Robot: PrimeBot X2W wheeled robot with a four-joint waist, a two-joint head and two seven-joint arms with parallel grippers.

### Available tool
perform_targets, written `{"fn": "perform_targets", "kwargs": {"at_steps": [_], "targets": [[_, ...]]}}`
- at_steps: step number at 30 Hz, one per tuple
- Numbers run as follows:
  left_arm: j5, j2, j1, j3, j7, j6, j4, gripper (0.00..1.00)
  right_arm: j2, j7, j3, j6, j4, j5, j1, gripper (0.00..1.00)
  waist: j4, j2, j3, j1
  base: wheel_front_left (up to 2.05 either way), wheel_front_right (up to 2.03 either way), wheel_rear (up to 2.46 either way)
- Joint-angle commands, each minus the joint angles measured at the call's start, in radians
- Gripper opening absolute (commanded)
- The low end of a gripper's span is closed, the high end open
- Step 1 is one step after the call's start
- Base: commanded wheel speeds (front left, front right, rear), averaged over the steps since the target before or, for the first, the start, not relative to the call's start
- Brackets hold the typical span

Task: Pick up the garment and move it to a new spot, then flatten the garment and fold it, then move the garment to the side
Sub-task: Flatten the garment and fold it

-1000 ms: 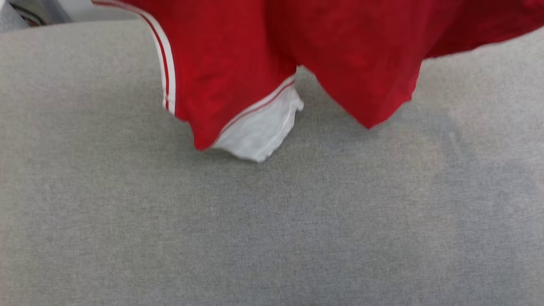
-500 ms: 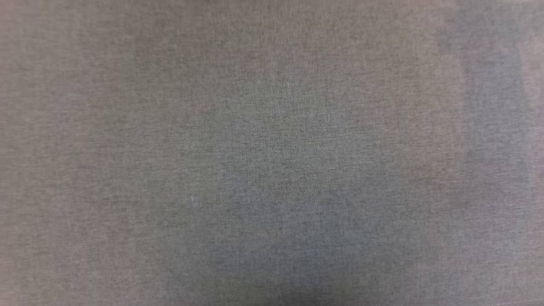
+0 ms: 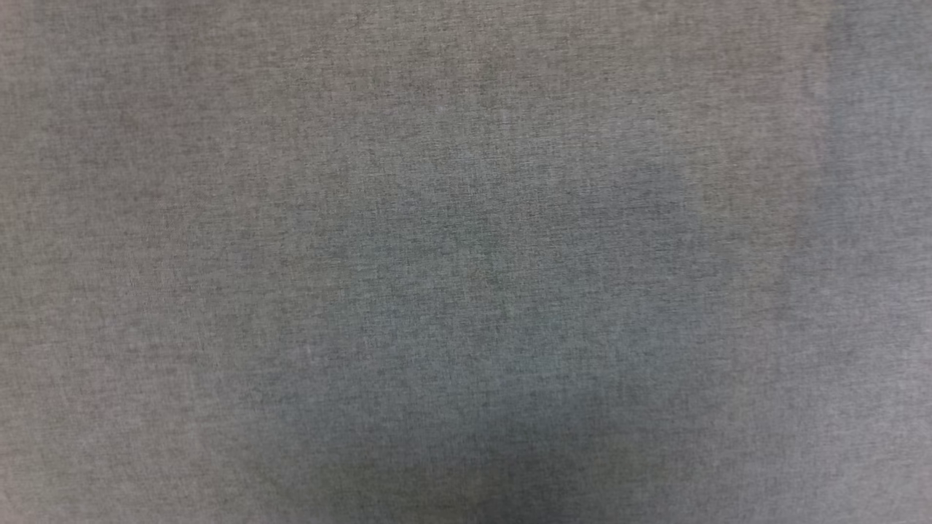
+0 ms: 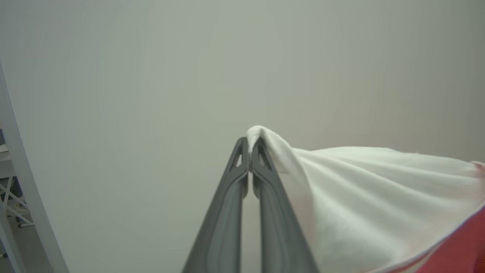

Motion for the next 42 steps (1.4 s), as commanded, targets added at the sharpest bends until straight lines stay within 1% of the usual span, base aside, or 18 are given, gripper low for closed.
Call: {"fn": "perform_targets", "kwargs": {"at_steps": [1, 7, 14, 17, 18, 21, 25, 31, 39, 42], "targets": [[-0.008, 0.010, 0.031, 0.008, -0.028, -0.001, 0.020, 0.00, -0.015, -0.020, 0.010, -0.010, 0.016, -0.009, 0.025, 0.00, 0.012, 0.0000, 0.009, -0.0002, 0.00, 0.00, 0.00], [-0.062, -0.050, 0.226, -0.011, -0.125, -0.022, 0.043, 0.00, -0.004, -0.108, 0.069, -0.010, 0.035, 0.026, 0.132, 0.00, 0.038, 0.0000, -0.017, -0.0002, 0.00, 0.00, 0.00], [-0.106, -0.113, 0.542, -0.029, -0.169, -0.028, -0.014, 0.00, -0.003, -0.191, 0.155, -0.010, 0.038, 0.082, 0.325, 0.00, 0.060, 0.0000, -0.110, -0.0002, 0.00, 0.00, 0.00], [-0.095, -0.124, 0.686, -0.041, -0.174, -0.017, -0.061, 0.00, -0.004, -0.213, 0.202, -0.010, 0.029, 0.108, 0.420, 0.00, 0.065, 0.0000, -0.165, -0.0002, 0.00, 0.00, 0.00], [-0.090, -0.129, 0.817, -0.039, -0.175, 0.001, -0.113, 0.00, -0.008, -0.224, 0.241, -0.010, 0.013, 0.138, 0.506, 0.00, 0.069, 0.0000, -0.218, -0.0002, 0.00, 0.00, 0.00], [-0.095, -0.137, 0.960, -0.026, -0.176, 0.021, -0.168, 0.00, -0.012, -0.226, 0.282, -0.010, 0.001, 0.174, 0.600, 0.00, 0.076, 0.0000, -0.278, -0.0002, 0.00, 0.00, 0.00], [-0.097, -0.133, 1.122, -0.017, -0.176, 0.046, -0.222, 0.00, -0.020, -0.222, 0.338, -0.010, -0.021, 0.230, 0.710, 0.00, 0.085, 0.0000, -0.341, -0.0002, 0.00, 0.00, 0.00], [-0.124, -0.105, 1.318, -0.010, -0.175, 0.082, -0.259, 0.00, -0.056, -0.212, 0.426, -0.010, -0.056, 0.312, 0.828, 0.00, 0.097, 0.0000, -0.416, -0.0002, 0.00, 0.00, 0.00], [-0.166, -0.063, 1.540, -0.032, -0.129, 0.100, -0.307, 0.00, -0.107, -0.179, 0.489, -0.010, -0.037, 0.404, 0.972, 0.00, 0.118, 0.0000, -0.514, -0.0002, 0.00, 0.00, 0.00], [-0.178, -0.049, 1.616, -0.060, -0.098, 0.085, -0.334, 0.00, -0.123, -0.160, 0.494, -0.010, -0.019, 0.443, 1.032, 0.00, 0.124, 0.0000, -0.554, -0.0002, 0.00, 0.00, 0.00]]}}
